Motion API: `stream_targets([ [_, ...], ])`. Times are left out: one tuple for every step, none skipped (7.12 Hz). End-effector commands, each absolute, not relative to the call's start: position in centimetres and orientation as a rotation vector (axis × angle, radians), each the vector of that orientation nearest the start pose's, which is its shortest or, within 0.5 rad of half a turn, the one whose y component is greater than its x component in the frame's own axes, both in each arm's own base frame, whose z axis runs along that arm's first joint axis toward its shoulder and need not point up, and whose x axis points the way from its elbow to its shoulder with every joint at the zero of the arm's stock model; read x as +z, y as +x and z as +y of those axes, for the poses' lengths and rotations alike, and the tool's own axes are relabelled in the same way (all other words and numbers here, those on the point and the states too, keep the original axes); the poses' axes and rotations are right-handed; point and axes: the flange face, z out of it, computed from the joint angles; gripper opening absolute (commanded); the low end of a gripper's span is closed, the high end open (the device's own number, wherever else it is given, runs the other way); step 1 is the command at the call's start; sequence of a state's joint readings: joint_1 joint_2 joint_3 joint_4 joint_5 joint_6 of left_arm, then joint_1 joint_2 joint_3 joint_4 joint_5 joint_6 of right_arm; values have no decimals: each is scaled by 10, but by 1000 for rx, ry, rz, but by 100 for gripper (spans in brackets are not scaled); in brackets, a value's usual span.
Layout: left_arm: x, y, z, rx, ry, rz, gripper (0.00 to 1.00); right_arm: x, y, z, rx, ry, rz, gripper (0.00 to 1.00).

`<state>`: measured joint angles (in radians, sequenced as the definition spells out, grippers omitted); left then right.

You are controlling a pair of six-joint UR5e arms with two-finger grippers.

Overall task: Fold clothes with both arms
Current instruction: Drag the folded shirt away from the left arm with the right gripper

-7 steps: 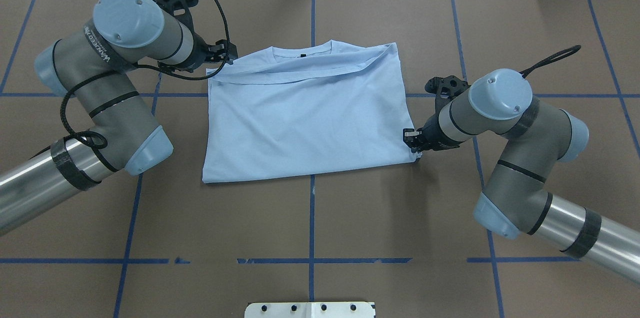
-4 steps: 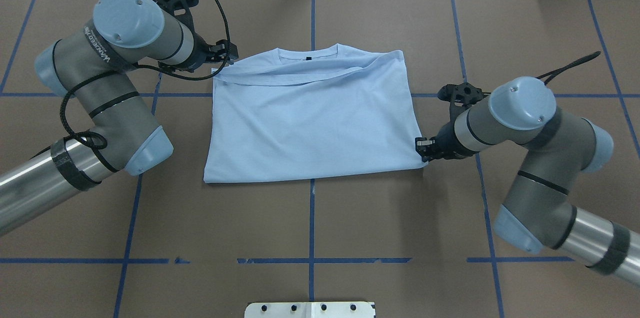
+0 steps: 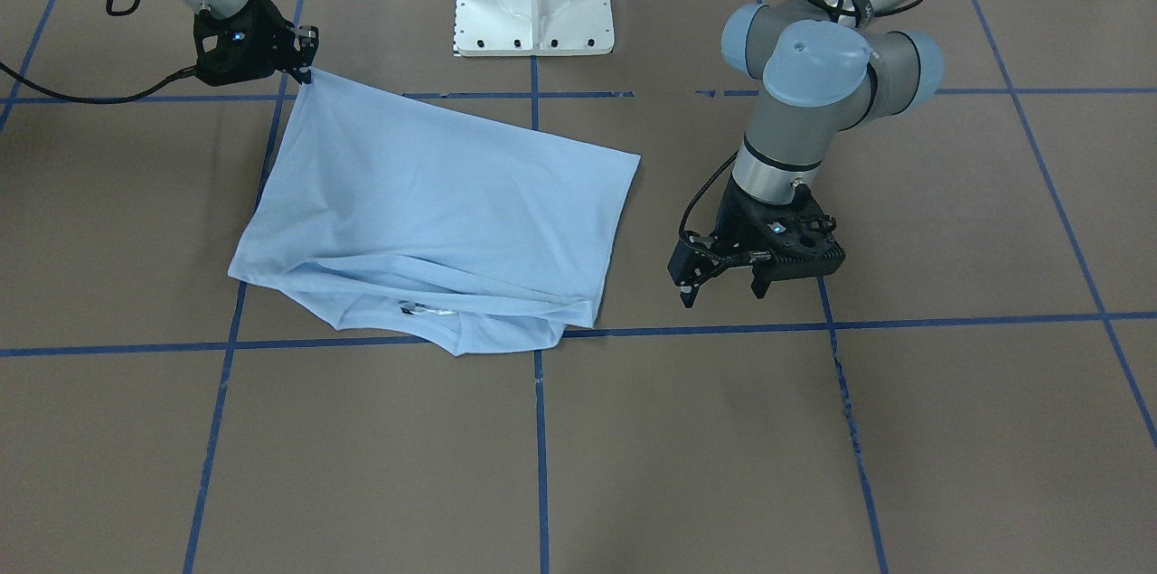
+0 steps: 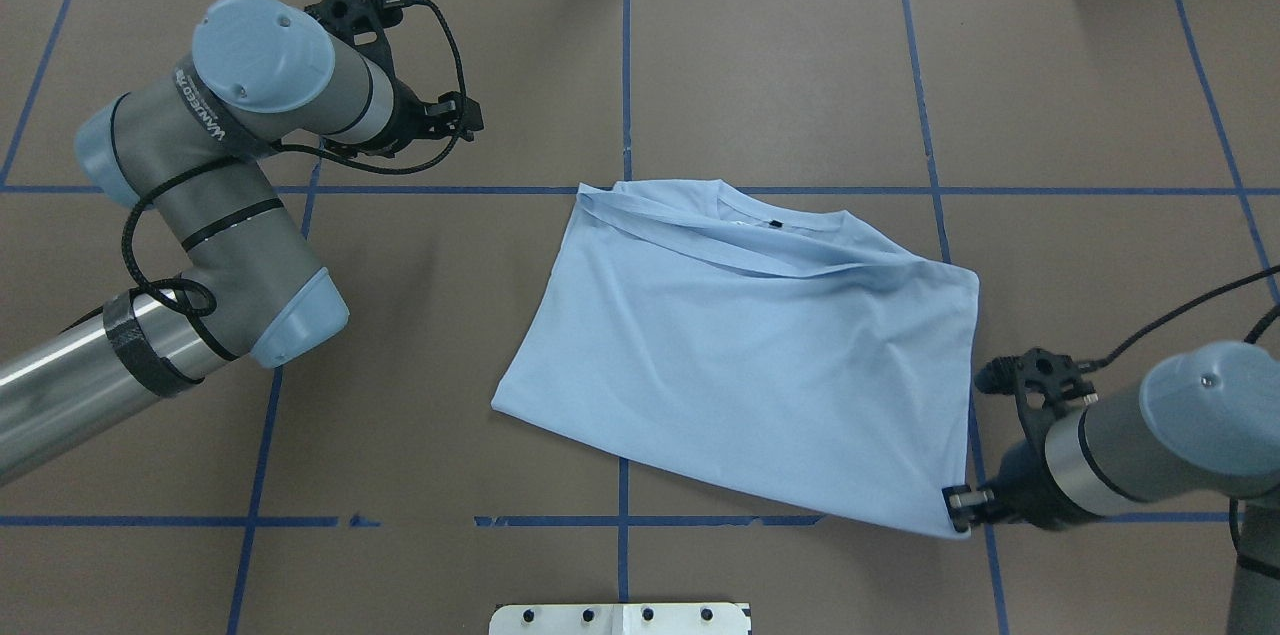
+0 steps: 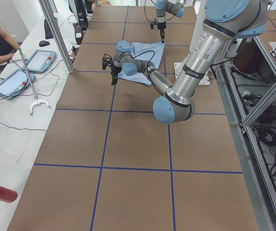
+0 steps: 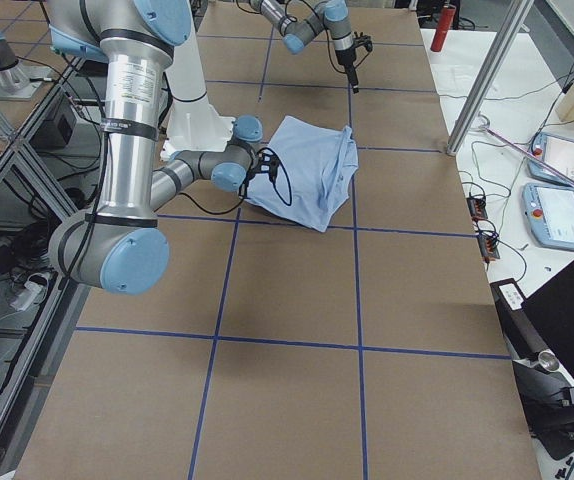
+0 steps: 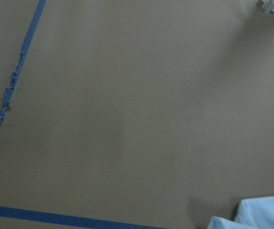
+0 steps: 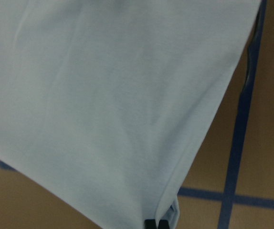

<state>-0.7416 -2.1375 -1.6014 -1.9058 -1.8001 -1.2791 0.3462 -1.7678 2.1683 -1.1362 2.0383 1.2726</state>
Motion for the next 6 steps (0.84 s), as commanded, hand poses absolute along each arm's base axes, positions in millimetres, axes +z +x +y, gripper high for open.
stream_targets([
  [274, 449, -528, -304, 253, 933, 100, 406, -368, -164, -188, -267, -895, 99],
  [274, 451, -526, -300, 251, 935, 100, 395, -363, -165, -189, -258, -917, 100],
  [270, 452, -523, -295, 247, 943, 100, 389, -354, -185, -139, -225, -935, 100],
  [263, 464, -505, -304, 216, 967, 100, 365, -348, -222, -69, -160, -1002, 100],
  [262, 485, -471, -332, 137, 994, 100, 346, -339, -255, -5, -99, -1048, 100],
  [265, 499, -410, -365, 26, 1029, 100, 322, -329, -288, 65, -2, -1093, 100],
])
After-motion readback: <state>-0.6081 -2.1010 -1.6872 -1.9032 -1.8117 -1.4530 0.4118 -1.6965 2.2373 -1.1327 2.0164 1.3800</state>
